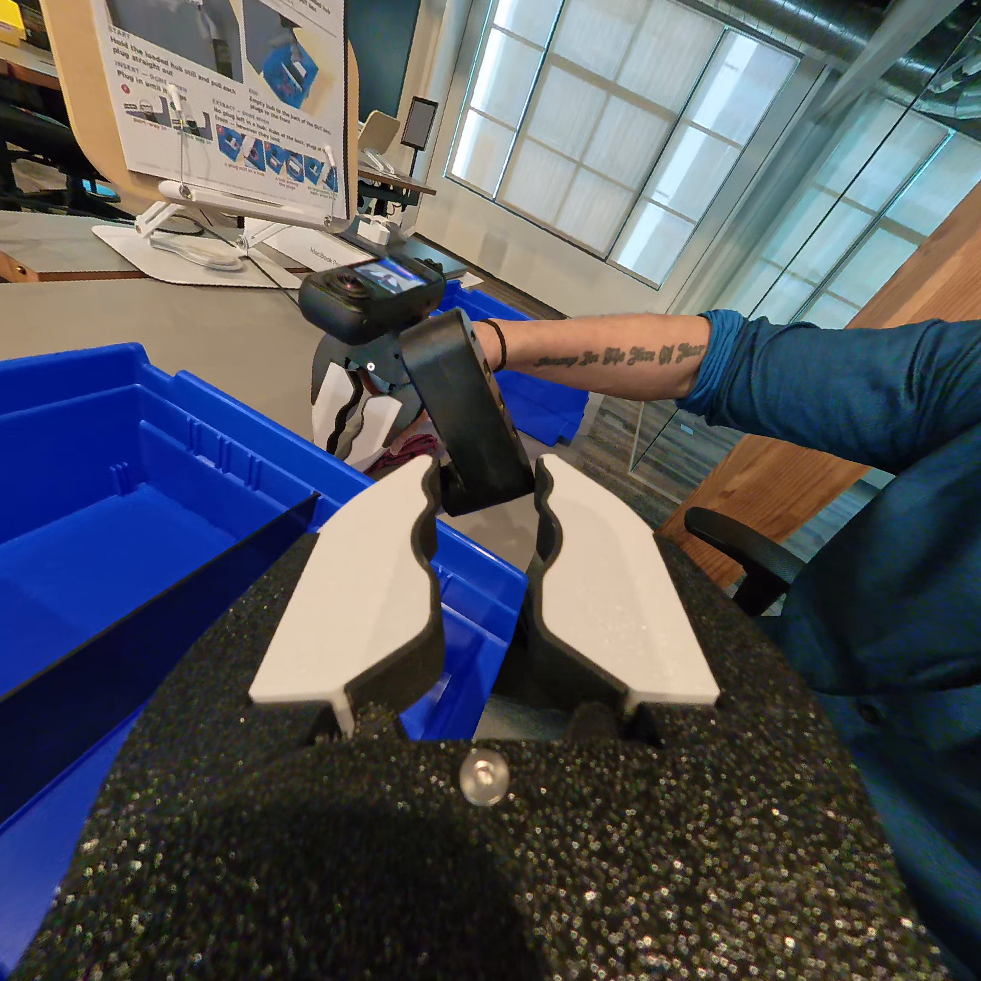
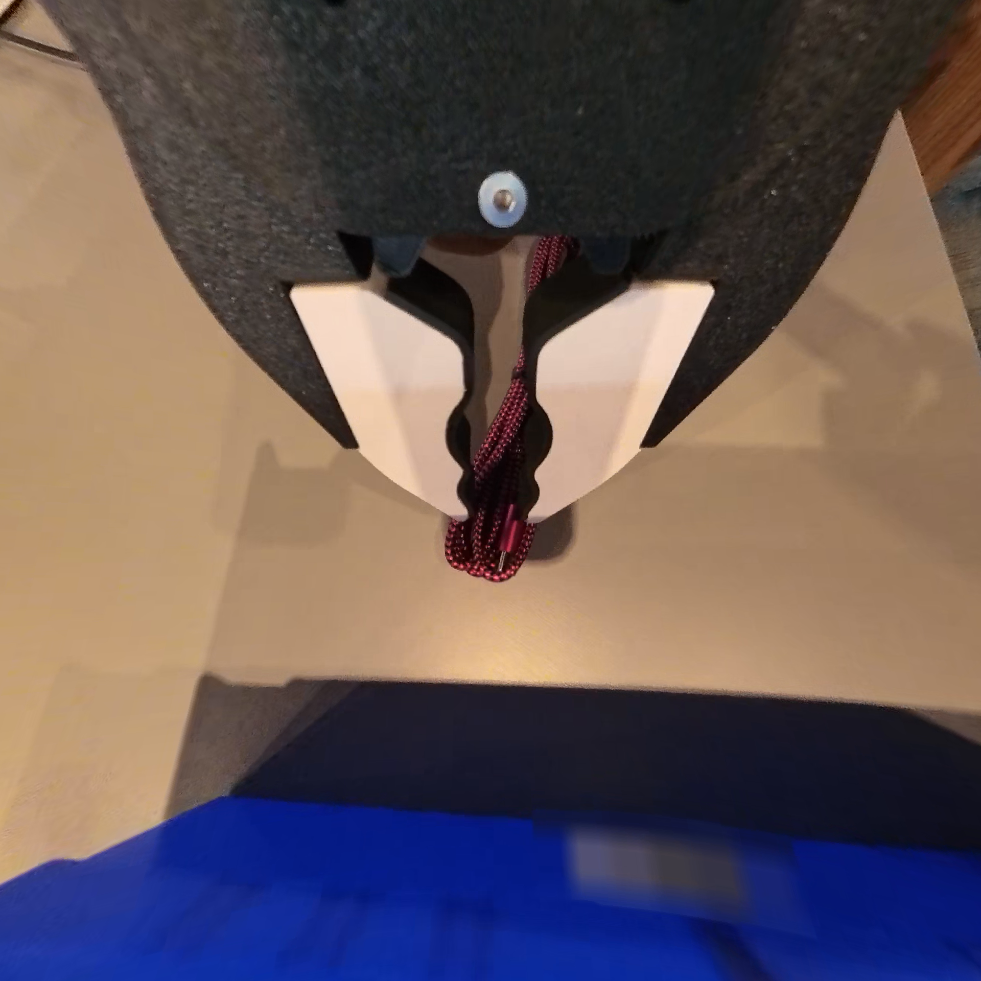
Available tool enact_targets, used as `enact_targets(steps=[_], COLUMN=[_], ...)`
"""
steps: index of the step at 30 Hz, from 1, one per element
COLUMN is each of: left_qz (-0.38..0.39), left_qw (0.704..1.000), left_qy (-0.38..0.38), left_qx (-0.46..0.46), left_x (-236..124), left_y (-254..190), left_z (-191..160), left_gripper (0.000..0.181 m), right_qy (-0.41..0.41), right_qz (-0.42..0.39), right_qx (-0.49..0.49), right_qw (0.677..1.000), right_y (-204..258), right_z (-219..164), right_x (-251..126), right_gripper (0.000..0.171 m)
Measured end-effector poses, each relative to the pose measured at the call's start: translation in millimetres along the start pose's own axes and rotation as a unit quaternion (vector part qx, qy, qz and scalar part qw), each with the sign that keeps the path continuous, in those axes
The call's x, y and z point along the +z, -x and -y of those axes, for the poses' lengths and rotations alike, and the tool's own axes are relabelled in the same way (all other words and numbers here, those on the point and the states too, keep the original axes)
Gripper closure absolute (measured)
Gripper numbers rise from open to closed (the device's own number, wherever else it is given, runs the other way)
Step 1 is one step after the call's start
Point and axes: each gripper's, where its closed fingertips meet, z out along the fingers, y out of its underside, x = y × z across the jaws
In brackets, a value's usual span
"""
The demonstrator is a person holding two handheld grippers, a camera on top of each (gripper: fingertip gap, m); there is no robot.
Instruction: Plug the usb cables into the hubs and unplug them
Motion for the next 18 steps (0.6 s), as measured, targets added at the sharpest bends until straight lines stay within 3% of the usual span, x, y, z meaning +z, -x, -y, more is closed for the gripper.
enact_targets(steps=[7, 13, 18], left_qz=[0.003, 0.005, 0.004], left_qw=[1.0, 1.0, 1.0], left_qy=[-0.004, -0.007, -0.013], left_qx=[0.001, 0.002, 0.0], left_x=[-1.8, -6.2, -8.3], left_y=[-0.2, -0.4, 1.3], left_z=[1.2, 1.2, 1.5], left_gripper=[0.148, 0.148, 0.148], right_qy=[0.005, -0.002, 0.001], right_qz=[-0.001, -0.007, -0.104], right_qx=[0.005, 0.004, -0.08], right_qw=[1.0, 1.0, 0.991], right_y=[0.7, -0.9, 1.3], right_z=[0.1, -2.3, -0.9], right_x=[0.0, -4.0, -6.8], right_gripper=[0.155, 0.137, 0.137])
